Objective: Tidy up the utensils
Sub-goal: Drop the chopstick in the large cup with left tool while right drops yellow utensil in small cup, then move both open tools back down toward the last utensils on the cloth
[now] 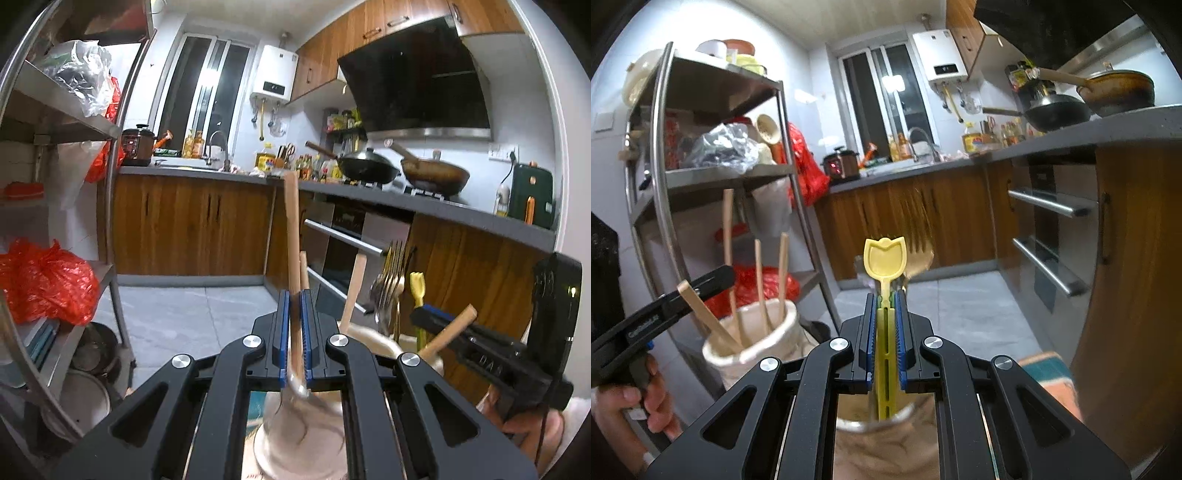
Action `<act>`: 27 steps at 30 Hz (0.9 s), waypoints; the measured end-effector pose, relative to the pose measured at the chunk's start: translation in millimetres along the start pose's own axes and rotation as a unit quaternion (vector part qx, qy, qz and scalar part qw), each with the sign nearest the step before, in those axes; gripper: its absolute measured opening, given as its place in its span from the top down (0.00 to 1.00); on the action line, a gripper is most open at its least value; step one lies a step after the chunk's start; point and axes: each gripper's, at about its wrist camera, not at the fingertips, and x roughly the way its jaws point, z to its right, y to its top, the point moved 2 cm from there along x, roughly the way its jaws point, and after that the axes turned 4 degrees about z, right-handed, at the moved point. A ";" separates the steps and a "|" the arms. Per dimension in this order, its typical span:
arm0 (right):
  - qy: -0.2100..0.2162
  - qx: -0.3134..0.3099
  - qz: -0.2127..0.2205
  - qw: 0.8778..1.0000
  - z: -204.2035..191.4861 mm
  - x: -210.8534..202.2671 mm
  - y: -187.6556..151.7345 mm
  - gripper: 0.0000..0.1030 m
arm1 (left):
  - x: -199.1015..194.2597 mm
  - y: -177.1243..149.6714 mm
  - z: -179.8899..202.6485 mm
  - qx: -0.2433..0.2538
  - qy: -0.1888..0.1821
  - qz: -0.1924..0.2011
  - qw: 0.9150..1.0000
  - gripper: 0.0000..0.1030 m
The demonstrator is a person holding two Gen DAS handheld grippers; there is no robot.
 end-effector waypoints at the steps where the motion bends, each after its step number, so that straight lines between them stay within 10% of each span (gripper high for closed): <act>1: -0.001 0.004 -0.004 1.000 1.4 0.0 -0.9 0.90 | -0.7 -1.7 -0.4 0.000 0.001 -0.006 1.000 0.94; 13: -0.032 0.013 -0.051 0.998 9.9 0.9 -12.7 0.80 | -4.3 -0.5 6.1 0.029 0.013 -0.027 0.999 0.90; 17: -0.034 0.017 -0.043 0.998 13.3 -12.4 -8.2 0.71 | -11.1 5.1 6.1 0.028 0.023 -0.021 0.999 0.66; 21: -0.035 0.024 -0.028 0.999 14.1 -33.3 1.0 0.50 | -21.7 9.2 5.9 0.033 0.028 -0.017 0.999 0.62; 27: -0.043 0.010 0.012 0.999 8.0 -78.4 13.3 0.08 | -48.4 13.7 7.3 0.036 0.044 -0.003 0.998 0.24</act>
